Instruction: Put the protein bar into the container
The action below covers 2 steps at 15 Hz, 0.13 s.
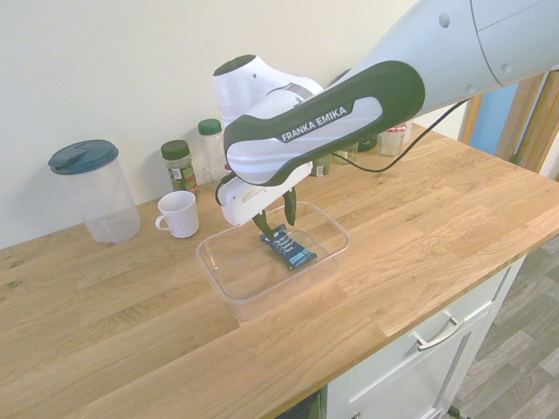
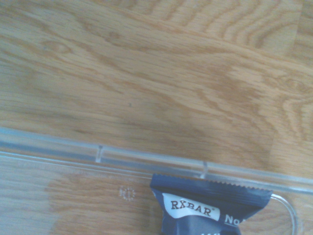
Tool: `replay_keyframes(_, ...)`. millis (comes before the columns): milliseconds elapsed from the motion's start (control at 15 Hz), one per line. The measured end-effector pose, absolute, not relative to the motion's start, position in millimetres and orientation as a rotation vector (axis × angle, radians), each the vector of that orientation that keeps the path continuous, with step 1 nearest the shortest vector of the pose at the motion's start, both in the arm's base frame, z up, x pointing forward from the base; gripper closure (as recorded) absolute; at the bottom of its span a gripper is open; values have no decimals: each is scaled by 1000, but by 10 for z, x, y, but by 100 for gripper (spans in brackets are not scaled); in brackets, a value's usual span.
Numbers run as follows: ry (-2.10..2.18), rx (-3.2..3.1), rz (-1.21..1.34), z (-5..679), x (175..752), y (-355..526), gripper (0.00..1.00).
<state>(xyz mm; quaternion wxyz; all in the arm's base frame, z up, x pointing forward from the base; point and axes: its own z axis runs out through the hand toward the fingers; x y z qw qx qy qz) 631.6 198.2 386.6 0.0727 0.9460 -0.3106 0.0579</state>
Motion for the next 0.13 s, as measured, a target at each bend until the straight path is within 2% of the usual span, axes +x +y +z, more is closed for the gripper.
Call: replay_keyframes(133, -1003, 2879, 203, 4154, 6186, 1739, 0)
